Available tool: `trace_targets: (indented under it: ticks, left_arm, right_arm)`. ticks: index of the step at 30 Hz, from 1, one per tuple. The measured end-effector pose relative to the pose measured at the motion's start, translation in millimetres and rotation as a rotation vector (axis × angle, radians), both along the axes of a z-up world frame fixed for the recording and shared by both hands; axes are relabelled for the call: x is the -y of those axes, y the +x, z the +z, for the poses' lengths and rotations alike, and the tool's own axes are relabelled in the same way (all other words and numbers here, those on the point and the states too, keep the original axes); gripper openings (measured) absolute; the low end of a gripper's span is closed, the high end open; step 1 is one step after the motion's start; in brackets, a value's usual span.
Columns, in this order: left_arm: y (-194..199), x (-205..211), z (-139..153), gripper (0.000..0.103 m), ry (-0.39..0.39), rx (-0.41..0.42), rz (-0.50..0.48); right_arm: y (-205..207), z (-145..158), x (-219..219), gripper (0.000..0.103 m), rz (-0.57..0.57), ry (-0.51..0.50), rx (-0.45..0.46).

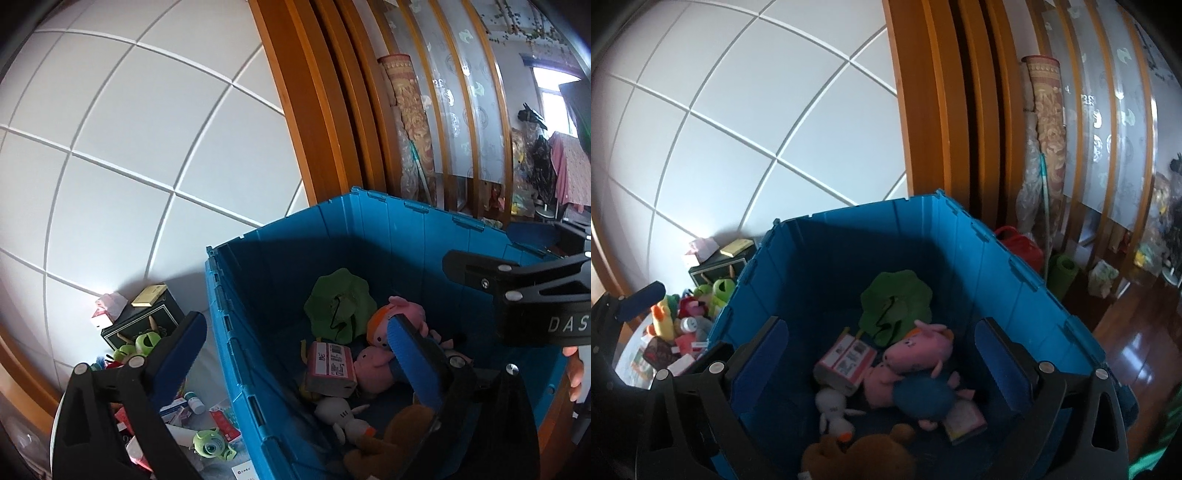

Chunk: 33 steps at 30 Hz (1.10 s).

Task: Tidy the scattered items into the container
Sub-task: 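Open both tools to drop the teddy bear into the crate, then withdraw both tools from the crate back toward the toy pile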

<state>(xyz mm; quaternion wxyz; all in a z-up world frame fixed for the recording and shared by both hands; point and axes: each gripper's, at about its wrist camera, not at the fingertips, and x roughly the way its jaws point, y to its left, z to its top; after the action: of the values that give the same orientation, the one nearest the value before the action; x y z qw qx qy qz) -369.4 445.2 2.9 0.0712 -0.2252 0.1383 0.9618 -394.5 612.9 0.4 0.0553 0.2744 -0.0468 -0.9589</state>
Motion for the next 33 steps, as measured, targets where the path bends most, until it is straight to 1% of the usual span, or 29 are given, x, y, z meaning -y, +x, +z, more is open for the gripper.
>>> trace_targets:
  ticks: [3,5,8,10,13,16,20,22,24,27,30,33]
  left_arm:
    - [9.9,7.1,2.4,0.1,0.036,-0.02,0.027]
    - [16.9,14.0,4.7,0.1,0.074,-0.035,0.049]
    - [27.4,26.2,6.6,0.1,0.121,-0.061,0.103]
    - [33.9,34.5,5.7,0.1,0.148,-0.072,0.151]
    - [43.8,47.4,-0.7,0.1,0.179,-0.087,0.213]
    - [53.1,66.1,-12.1,0.1,0.232,-0.064,0.246]
    - [70.5,100.6,-28.9,0.1,0.236,-0.052,0.342]
    - [78.5,121.5,-36.9,0.1,0.238,-0.033,0.389]
    - [86.3,148.4,-45.5,0.1,0.242,-0.009,0.438]
    - [98.7,188.0,-54.2,0.1,0.259,0.006,0.515]
    - [113.8,234.7,-64.6,0.1,0.279,0.016,0.589]
    - [128.6,285.9,-78.9,0.1,0.285,0.05,0.635]
  right_arm:
    - [12.0,2.4,0.0,0.102,0.002,-0.006,-0.035]
    - [25.1,6.1,1.6,0.102,0.006,-0.005,-0.087]
    - [42.8,10.6,7.6,0.102,0.003,0.001,-0.159]
    - [50.7,11.4,13.3,0.102,0.013,-0.007,-0.191]
    - [57.4,6.6,24.4,0.102,0.08,-0.076,-0.201]
    - [57.1,1.7,44.4,0.102,0.173,-0.11,-0.172]
    - [67.3,3.7,85.5,0.103,0.248,-0.095,-0.218]
    - [70.7,4.0,105.9,0.103,0.298,-0.104,-0.223]
    - [73.8,3.5,134.3,0.103,0.366,-0.108,-0.213]
    - [80.9,2.2,179.8,0.103,0.444,-0.098,-0.197]
    - [89.2,-1.8,227.6,0.103,0.495,-0.084,-0.184]
    - [96.7,-11.3,274.7,0.101,0.536,-0.089,-0.163]
